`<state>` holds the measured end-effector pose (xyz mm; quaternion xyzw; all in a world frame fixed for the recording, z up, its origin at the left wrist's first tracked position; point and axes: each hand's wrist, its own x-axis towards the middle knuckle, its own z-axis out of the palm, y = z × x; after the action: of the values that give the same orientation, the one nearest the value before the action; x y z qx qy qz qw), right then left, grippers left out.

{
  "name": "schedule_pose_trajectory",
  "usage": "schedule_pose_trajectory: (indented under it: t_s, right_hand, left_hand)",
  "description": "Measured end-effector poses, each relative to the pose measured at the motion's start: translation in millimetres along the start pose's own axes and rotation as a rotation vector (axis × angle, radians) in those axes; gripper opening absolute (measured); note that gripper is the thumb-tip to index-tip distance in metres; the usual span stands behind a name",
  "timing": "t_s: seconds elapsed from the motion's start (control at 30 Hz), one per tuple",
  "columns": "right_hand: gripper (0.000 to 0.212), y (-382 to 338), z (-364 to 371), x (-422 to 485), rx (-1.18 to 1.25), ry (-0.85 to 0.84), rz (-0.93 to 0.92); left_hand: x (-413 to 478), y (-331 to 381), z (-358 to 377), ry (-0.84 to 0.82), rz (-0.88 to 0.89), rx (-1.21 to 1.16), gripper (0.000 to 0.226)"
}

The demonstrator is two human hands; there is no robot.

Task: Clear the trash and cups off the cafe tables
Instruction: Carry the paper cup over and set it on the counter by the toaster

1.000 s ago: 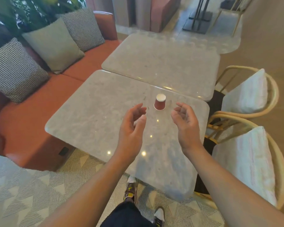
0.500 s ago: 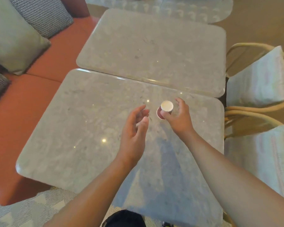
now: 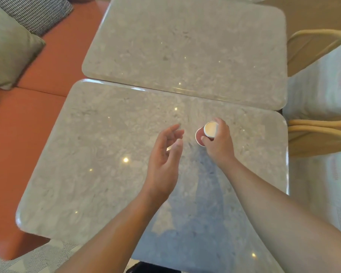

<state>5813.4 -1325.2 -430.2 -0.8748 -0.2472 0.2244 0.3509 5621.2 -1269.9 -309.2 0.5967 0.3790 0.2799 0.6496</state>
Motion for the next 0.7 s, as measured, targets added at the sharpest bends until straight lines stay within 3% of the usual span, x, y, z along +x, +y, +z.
schedule_pose_trajectory:
  t_s: [0.3, 0.5, 0.7]
  right_hand:
    - [0.066, -24, -81, -41, 0.259, 0.170, -0.047]
    - [0.072, -20, -162, -103, 0.372, 0.346, -0.082]
    - [0.059, 31, -241, -185, 0.464, 0.521, -0.051]
  left_hand:
    - [0, 19, 36, -0.105, 0.042, -0.029, 0.038]
    - [-21, 37, 105, -0.293, 0.086, -0.019, 0.034]
    - [-84, 51, 187, -0.526, 0.135, 0.049, 0.036]
